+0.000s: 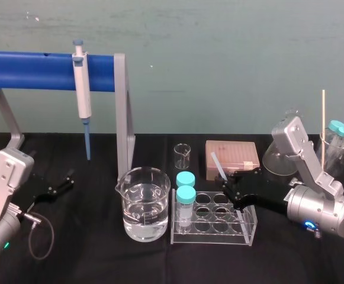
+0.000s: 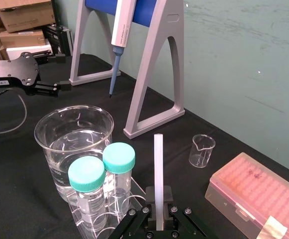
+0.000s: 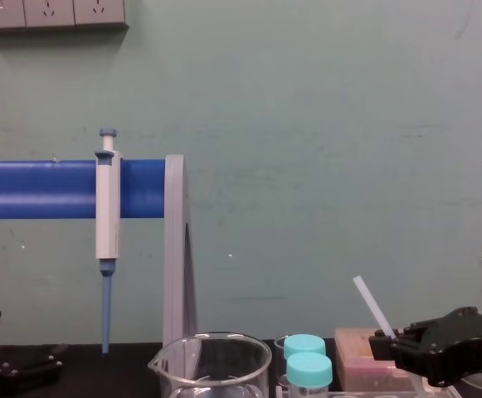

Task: Pick up the stirring rod with one hand, then place it down.

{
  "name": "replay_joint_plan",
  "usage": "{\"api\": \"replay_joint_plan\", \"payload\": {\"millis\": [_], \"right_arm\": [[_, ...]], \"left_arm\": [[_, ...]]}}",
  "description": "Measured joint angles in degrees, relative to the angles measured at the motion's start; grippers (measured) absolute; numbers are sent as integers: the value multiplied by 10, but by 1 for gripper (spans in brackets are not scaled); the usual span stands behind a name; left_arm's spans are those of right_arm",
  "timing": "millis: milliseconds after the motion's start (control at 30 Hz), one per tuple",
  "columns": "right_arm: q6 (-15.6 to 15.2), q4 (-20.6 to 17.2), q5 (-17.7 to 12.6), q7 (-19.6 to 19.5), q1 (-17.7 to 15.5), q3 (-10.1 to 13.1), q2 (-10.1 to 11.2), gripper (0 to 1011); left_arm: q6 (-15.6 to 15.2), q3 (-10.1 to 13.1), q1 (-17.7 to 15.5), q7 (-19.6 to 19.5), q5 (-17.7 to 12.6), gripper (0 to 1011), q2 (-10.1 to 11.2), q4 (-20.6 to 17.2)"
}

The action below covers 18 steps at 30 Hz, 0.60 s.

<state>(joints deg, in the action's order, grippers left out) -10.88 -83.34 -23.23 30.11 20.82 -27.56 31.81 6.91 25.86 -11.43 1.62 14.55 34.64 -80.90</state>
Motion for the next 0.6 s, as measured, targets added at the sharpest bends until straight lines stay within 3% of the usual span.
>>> {"api": "replay_joint_plan", "payload": {"millis": [300, 600], "right_arm": [[19, -5, -6, -1, -12, 11, -4, 72], [96, -17, -15, -16, -57, 42, -12, 73]], "left_arm": [[0, 0, 0, 0, 0, 1000, 0, 0], [0, 0, 0, 0, 0, 1000, 0, 0]]}}
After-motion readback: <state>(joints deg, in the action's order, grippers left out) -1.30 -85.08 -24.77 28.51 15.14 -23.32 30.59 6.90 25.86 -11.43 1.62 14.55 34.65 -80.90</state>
